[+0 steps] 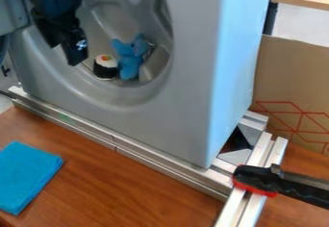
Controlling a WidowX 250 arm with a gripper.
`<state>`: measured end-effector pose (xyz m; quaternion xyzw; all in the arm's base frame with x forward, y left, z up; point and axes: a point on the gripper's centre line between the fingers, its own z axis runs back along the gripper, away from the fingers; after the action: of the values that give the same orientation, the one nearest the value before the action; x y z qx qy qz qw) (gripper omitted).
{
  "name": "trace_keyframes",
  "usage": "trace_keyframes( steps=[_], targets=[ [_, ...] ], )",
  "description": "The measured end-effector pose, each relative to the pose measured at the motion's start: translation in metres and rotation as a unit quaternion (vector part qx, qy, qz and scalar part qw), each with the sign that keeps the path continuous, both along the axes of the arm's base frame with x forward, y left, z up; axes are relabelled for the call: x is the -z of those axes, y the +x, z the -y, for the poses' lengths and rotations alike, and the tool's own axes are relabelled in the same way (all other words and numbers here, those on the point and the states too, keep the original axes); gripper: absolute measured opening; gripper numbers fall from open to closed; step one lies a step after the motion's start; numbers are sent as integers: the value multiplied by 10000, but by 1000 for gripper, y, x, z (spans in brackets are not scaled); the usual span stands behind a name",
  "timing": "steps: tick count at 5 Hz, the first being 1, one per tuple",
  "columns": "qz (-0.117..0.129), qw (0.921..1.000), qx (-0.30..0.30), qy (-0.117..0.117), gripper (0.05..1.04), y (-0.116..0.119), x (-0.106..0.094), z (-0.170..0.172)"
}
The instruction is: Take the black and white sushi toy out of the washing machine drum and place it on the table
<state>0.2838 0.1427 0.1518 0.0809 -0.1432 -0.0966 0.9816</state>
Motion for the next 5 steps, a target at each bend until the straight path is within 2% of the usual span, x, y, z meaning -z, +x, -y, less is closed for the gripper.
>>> trace_keyframes(
  steps=[1, 3, 4, 5],
  targets=[
    [-89, 9999, -75, 72, 1001, 6, 3, -3],
    [-208, 9998, 17, 1, 1001, 14, 22, -5],
    [-223, 9997, -21, 14, 1001, 17, 26, -7],
    [-223, 9997, 3, -123, 1001, 23, 35, -6]
  ],
)
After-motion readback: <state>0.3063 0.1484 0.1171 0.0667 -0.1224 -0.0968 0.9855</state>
